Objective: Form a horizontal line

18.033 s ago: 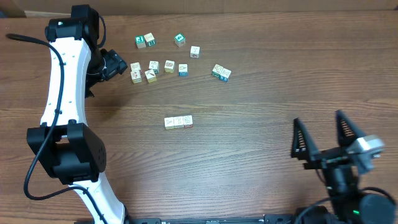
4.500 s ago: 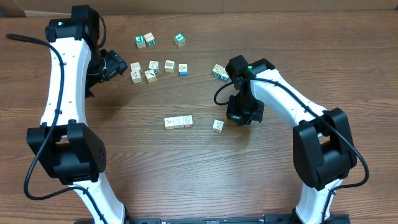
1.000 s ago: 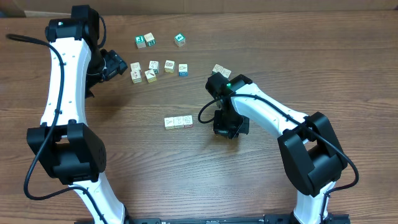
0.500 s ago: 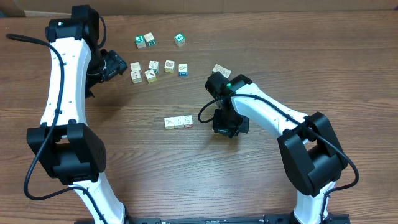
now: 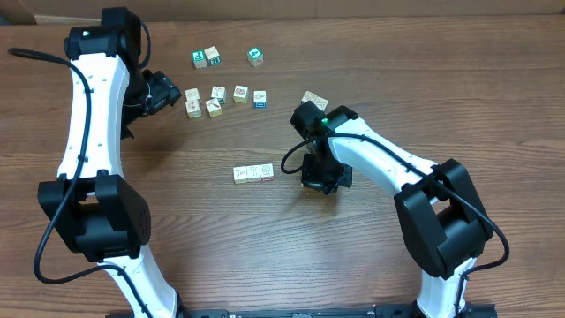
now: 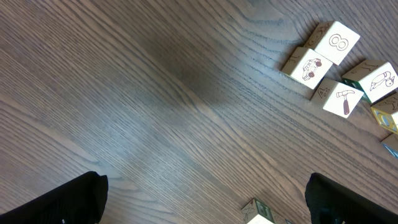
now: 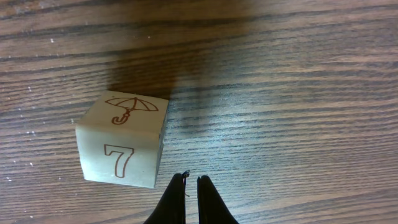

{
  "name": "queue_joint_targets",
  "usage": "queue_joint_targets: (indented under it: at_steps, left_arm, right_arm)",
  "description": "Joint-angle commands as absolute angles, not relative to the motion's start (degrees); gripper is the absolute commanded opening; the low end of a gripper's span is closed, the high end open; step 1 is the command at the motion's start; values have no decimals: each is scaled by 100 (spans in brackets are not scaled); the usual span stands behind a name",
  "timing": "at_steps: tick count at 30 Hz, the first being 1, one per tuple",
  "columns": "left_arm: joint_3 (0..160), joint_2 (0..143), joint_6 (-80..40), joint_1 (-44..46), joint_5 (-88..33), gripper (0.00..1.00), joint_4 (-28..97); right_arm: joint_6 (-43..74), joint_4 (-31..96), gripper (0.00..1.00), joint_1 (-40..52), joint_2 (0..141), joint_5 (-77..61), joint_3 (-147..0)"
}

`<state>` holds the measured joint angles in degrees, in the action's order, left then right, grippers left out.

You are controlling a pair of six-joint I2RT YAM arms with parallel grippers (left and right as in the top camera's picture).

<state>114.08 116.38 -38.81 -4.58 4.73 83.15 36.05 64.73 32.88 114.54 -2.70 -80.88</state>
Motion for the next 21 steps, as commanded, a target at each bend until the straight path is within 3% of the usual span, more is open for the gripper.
queue_joint_targets:
  at_steps: [1, 21]
  left_arm:
    - [11382, 11690, -3859, -412, 489, 100, 8329]
    - [11382, 11690, -3859, -412, 489, 100, 8329]
  right_arm:
    - [3667, 6475, 5, 3284, 11325, -220, -8062]
    - [3667, 6302, 7, 3284, 11325, -220, -8062]
